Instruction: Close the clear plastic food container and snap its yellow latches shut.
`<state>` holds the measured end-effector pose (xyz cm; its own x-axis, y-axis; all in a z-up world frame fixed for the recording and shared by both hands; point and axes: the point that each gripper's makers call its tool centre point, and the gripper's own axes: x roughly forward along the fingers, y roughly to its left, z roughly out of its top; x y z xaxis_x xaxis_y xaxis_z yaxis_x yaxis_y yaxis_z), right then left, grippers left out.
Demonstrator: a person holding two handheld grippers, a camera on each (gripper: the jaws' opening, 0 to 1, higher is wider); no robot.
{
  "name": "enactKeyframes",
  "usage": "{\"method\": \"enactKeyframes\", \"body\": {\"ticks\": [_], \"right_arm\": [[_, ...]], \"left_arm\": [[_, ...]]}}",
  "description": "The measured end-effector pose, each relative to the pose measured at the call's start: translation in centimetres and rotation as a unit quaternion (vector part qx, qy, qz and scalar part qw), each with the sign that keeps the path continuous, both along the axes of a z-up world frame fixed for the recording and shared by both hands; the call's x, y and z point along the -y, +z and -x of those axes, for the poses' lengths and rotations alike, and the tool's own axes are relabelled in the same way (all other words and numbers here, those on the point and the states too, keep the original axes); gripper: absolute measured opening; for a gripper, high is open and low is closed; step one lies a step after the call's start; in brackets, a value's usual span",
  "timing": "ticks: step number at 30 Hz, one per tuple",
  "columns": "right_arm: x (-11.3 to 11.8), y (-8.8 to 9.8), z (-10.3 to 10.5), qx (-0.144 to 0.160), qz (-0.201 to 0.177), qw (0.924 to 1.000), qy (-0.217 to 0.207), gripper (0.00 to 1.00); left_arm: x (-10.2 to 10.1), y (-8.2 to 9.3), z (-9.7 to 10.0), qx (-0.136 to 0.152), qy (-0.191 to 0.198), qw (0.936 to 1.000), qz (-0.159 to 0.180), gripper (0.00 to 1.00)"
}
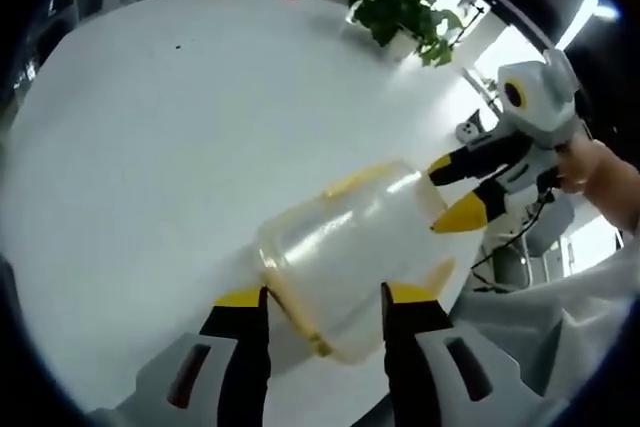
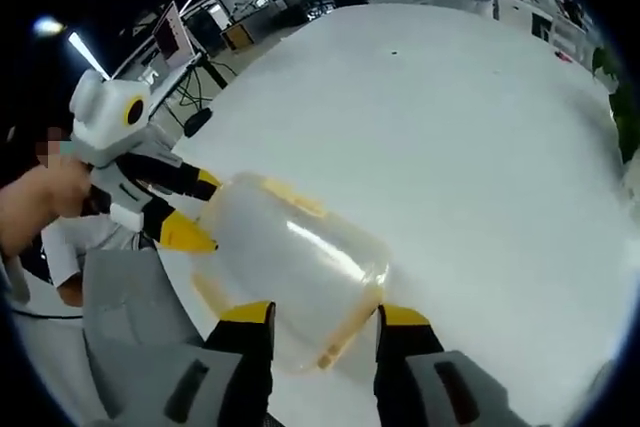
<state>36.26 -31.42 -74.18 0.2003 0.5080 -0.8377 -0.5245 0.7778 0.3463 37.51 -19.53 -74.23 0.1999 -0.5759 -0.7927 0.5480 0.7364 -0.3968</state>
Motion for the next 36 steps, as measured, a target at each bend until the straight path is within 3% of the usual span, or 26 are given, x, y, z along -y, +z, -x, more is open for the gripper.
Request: {"method": "enactKeyframes", "body": {"ticks": [6, 9, 13, 16, 19, 23, 26, 29, 32, 34, 36], "right_arm": [[0.1, 0.0, 0.2, -0.005, -0.001, 1.0, 0.007, 0.39], [0.3, 0.2, 0.3, 0.001, 0.007, 0.9999, 0.014, 0.38], [0.8, 0.6, 0.3, 0.02, 0.023, 0.9989, 0.036, 0.37], [0.8, 1.2, 0.1, 0.027, 0.008, 0.9991, 0.033, 0.37], [1.5, 1.4, -0.6, 0.058, 0.023, 0.9971, 0.042, 0.38], [1.8, 1.9, -0.6, 0.067, 0.022, 0.9959, 0.057, 0.38], [1.9, 2.5, -0.9, 0.081, 0.021, 0.9945, 0.063, 0.38], [1.6, 3.0, -1.0, 0.104, 0.022, 0.99, 0.093, 0.39], [1.0, 3.6, -1.0, 0.146, 0.021, 0.9781, 0.147, 0.4], [0.9, 3.7, -0.8, 0.143, 0.023, 0.9782, 0.149, 0.4], [0.0, 4.2, -0.5, 0.157, 0.004, 0.9725, 0.172, 0.38]], "left_arm": [[-0.4, 0.0, -0.2, 0.015, -0.003, 0.9998, -0.013, 0.49], [-0.6, 0.2, -0.1, 0.021, -0.013, 0.9996, -0.015, 0.46], [-1.0, 0.6, -0.2, 0.032, -0.017, 0.9992, -0.015, 0.47], [-0.9, 1.1, -0.4, 0.038, -0.013, 0.9992, -0.006, 0.48], [-0.5, 1.6, -0.4, 0.064, -0.034, 0.9973, -0.006, 0.5], [-0.6, 2.0, -0.5, 0.08, -0.045, 0.9957, -0.013, 0.5], [-0.4, 2.7, -0.8, 0.089, -0.045, 0.995, 0.0, 0.52], [-0.4, 3.1, -1.1, 0.114, -0.061, 0.9916, -0.008, 0.52], [0.0, 3.9, -1.3, 0.137, -0.086, 0.9868, -0.005, 0.51], [0.3, 4.3, -1.2, 0.139, -0.085, 0.9867, 0.001, 0.51], [0.6, 4.7, -1.4, 0.157, -0.101, 0.9824, 0.006, 0.49]]}}
